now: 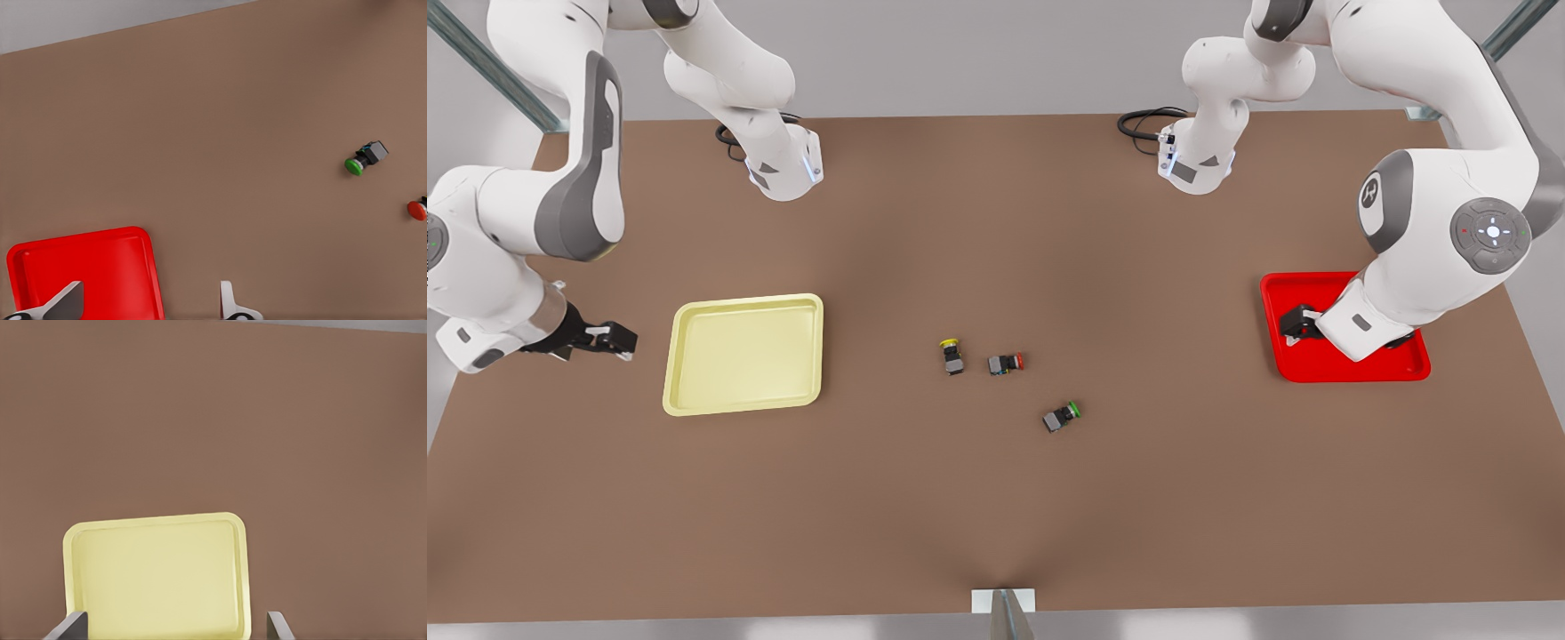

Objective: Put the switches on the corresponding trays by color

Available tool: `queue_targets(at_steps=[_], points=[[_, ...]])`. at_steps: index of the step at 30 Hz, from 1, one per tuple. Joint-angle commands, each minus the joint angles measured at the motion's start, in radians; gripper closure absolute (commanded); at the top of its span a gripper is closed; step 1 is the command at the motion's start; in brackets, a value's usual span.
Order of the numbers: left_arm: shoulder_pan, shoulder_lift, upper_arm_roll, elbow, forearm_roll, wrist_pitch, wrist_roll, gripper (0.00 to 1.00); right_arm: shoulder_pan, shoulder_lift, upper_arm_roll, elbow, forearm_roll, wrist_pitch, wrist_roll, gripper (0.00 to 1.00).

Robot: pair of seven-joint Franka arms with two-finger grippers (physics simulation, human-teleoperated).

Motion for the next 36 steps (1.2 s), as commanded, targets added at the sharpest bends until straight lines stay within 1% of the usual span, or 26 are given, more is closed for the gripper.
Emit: queue_targets(at_steps=[1, 3, 5, 6, 7, 8, 9, 10, 11, 13, 15, 16, 17, 20, 22, 25, 26, 27, 29, 30, 31, 36], points=[[0.0, 0.0, -0.001, 0.0, 0.001, 0.0, -0.001, 0.0, -0.001, 0.0, 0.0, -0.001, 0.0, 0.0, 0.0, 0.0], [-0.004, 0.0, -0.002, 0.0, 0.001, -0.002, -0.001, 0.0, 0.021, 0.008, 0.005, 0.004, 0.002, -0.024, -0.005, 0.0], [-0.002, 0.0, -0.004, -0.003, -0.001, 0.006, 0.005, 0.0, 0.143, 0.012, 0.006, -0.005, 0.009, -0.054, 0.0, 0.0], [-0.004, -0.002, -0.004, -0.005, 0.001, 0.006, 0.004, 0.0, 0.212, 0.032, 0.006, -0.008, 0.018, -0.038, 0.002, 0.0], [-0.005, 0.0, -0.004, -0.006, 0.001, 0.006, -0.001, 0.0, 0.248, 0.055, 0.006, 0.002, 0.051, -0.025, 0.003, 0.0], [-0.005, 0.0, -0.004, -0.008, 0.001, 0.005, -0.002, 0.0, 0.297, 0.078, 0.006, 0.002, 0.052, 0.025, 0.02, 0.0], [-0.005, 0.003, -0.004, -0.011, 0.001, 0.005, -0.002, 0.0, 0.337, 0.098, 0.008, 0.005, 0.069, 0.029, 0.126, 0.0], [-0.004, 0.011, -0.004, -0.009, 0.001, 0.006, -0.002, 0.0, 0.39, 0.132, 0.008, 0.035, 0.087, 0.031, 0.17, 0.0], [-0.005, 0.012, -0.002, -0.009, 0.002, 0.005, -0.004, 0.0, 0.446, 0.147, 0.006, 0.03, 0.092, 0.095, 0.181, 0.0], [-0.004, 0.017, -0.002, -0.011, 0.002, 0.005, -0.004, 0.0, 0.544, 0.192, 0.009, 0.051, 0.135, 0.103, 0.308, 0.0], [-0.005, 0.021, -0.002, -0.011, 0.001, 0.002, -0.004, 0.0, 0.601, 0.262, 0.041, 0.096, 0.137, 0.106, 0.434, 0.0], [-0.005, 0.021, -0.002, -0.011, 0.001, 0.0, -0.005, 0.0, 0.646, 0.304, 0.046, 0.117, 0.135, 0.153, 0.437, 0.0], [-0.004, 0.023, -0.002, -0.011, 0.001, 0.0, -0.005, 0.0, 0.654, 0.313, 0.055, 0.108, 0.135, 0.211, 0.44, 0.0], [-0.004, 0.034, -0.002, -0.011, 0.001, 0.0, -0.004, 0.0, 0.676, 0.385, 0.066, 0.105, 0.133, 0.229, 0.505, 0.0], [-0.004, 0.037, -0.002, -0.011, 0.001, 0.0, -0.005, 0.0, 0.677, 0.393, 0.066, 0.022, 0.133, 0.336, 0.543, 0.0], [-0.004, 0.043, -0.002, -0.011, -0.001, 0.0, -0.004, 0.0, 0.677, 0.449, 0.068, -0.008, 0.133, 0.397, 0.549, 0.0], [-0.004, 0.043, -0.004, -0.011, -0.001, 0.0, -0.004, 0.0, 0.677, 0.451, 0.068, -0.054, 0.129, 0.454, 0.549, 0.0], [-0.004, 0.043, -0.002, -0.012, 0.001, 0.0, -0.004, 0.0, 0.677, 0.465, 0.068, -0.062, 0.118, 0.456, 0.548, 0.0], [-0.004, 0.051, -0.002, -0.012, -0.001, 0.0, -0.004, 0.0, 0.677, 0.486, 0.068, -0.117, 0.11, 0.534, 0.537, 0.0], [-0.004, 0.054, -0.002, -0.012, -0.001, 0.0, -0.004, 0.0, 0.68, 0.505, 0.068, -0.11, 0.109, 0.532, 0.535, 0.0], [-0.004, 0.057, -0.002, -0.012, -0.001, 0.002, -0.004, 0.0, 0.7, 0.518, 0.068, -0.097, 0.049, 0.531, 0.548, 0.0], [-0.004, 0.063, -0.002, -0.012, 0.001, 0.003, -0.004, 0.0, 0.7, 0.569, 0.068, -0.085, 0.048, 0.554, 0.563, 0.0]])
